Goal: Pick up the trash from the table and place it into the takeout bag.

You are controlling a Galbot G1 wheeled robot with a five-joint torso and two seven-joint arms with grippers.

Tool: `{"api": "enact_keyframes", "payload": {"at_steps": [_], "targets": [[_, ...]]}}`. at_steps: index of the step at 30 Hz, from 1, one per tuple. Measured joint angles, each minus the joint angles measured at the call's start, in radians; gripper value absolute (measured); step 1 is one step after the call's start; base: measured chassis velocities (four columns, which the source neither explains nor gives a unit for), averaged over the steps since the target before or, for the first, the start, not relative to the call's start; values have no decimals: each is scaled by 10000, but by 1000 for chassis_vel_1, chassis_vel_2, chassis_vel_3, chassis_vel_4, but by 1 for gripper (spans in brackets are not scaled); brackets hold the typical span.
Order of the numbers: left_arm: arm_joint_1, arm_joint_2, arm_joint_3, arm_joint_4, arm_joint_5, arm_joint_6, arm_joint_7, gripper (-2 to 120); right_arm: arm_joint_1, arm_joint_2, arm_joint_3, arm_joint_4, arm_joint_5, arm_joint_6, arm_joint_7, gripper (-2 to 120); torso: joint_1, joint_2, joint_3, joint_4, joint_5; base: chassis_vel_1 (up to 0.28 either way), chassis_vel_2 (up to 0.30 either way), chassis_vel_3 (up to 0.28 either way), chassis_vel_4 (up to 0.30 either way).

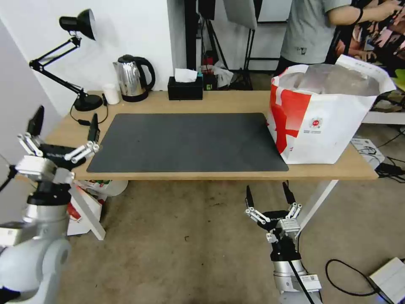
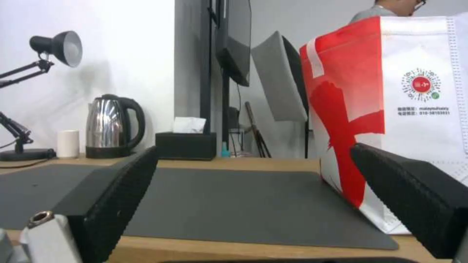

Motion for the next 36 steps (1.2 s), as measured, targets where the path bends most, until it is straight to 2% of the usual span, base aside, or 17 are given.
{"api": "enact_keyframes", "payload": {"at_steps": [12, 15, 17, 22, 23, 36], "targets": [[802, -1053, 756, 219, 649, -694, 13, 100, 0, 0, 0, 0, 0, 0, 0, 100, 0, 0, 0, -3, -2, 0, 0, 0, 0], [1235, -1259, 816, 491, 789, -1011, 6, 100, 0, 0, 0, 0, 0, 0, 0, 100, 0, 0, 0, 0, 0, 0, 0, 0, 0], [1609, -1553, 974, 1150, 1171, -1568, -10, 100, 0, 0, 0, 0, 0, 0, 0, 100, 0, 0, 0, 0, -1, 0, 0, 0, 0], [1718, -1884, 1464, 1825, 1645, -2071, -27, 100, 0, 0, 0, 0, 0, 0, 0, 100, 0, 0, 0, 0, -2, 0, 0, 0, 0], [1665, -2079, 1592, 2083, 1925, -2360, -124, 100, 0, -1, 0, 0, 0, 0, 0, 100, 0, 0, 0, -3, -3, 0, 0, 0, 0], [1835, -2513, 1630, 2839, 2083, -3566, -181, 100, 0, 0, 0, 0, 0, 0, 0, 100, 1, 0, 0, 0, -1, 0, 0, 0, 0]]}}
